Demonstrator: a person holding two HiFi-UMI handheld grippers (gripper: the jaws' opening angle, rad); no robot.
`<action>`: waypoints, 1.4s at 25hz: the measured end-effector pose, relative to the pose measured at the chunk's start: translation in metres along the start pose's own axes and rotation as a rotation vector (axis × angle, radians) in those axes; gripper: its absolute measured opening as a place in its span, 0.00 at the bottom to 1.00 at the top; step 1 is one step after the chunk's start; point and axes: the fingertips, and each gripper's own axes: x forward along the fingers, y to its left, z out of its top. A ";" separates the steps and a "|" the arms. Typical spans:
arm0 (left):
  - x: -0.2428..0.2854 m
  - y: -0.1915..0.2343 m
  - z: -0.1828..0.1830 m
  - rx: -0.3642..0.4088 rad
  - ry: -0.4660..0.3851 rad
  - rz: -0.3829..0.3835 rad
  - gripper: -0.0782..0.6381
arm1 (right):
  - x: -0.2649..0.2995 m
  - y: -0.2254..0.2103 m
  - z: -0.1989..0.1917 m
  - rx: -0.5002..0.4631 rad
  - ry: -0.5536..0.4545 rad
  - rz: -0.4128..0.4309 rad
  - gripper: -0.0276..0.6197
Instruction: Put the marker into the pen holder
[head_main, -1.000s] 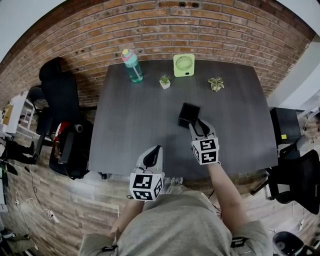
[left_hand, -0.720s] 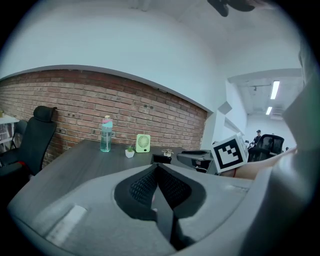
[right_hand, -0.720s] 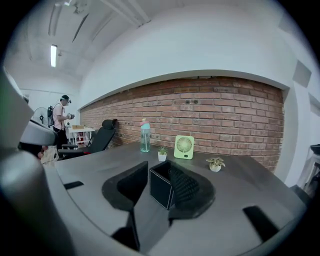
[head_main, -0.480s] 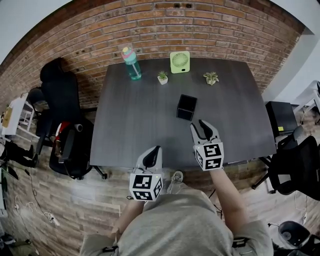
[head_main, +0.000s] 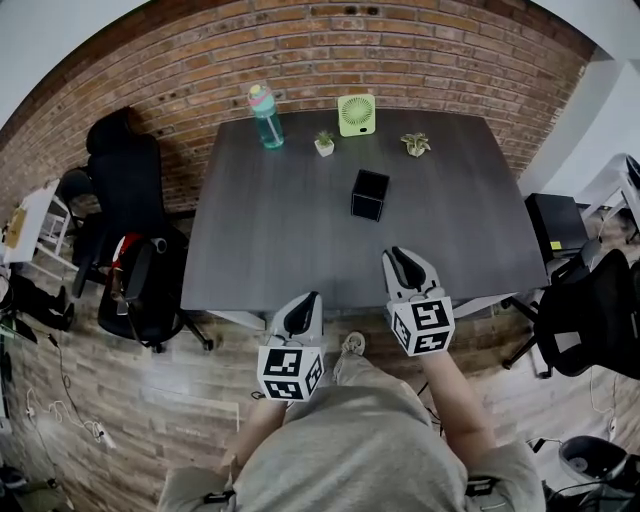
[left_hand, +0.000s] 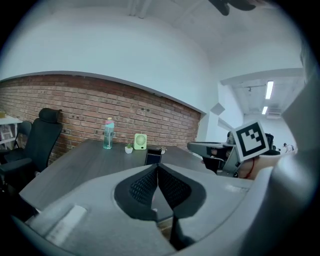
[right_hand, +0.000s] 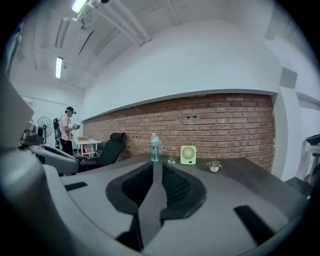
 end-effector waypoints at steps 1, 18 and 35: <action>-0.005 -0.002 -0.002 0.002 -0.001 -0.002 0.13 | -0.009 0.004 0.001 0.001 -0.007 -0.003 0.12; -0.112 -0.054 -0.043 0.022 -0.011 -0.019 0.13 | -0.148 0.078 -0.008 -0.015 -0.051 0.007 0.05; -0.164 -0.085 -0.047 0.023 -0.026 -0.034 0.13 | -0.228 0.111 -0.005 -0.009 -0.066 -0.013 0.05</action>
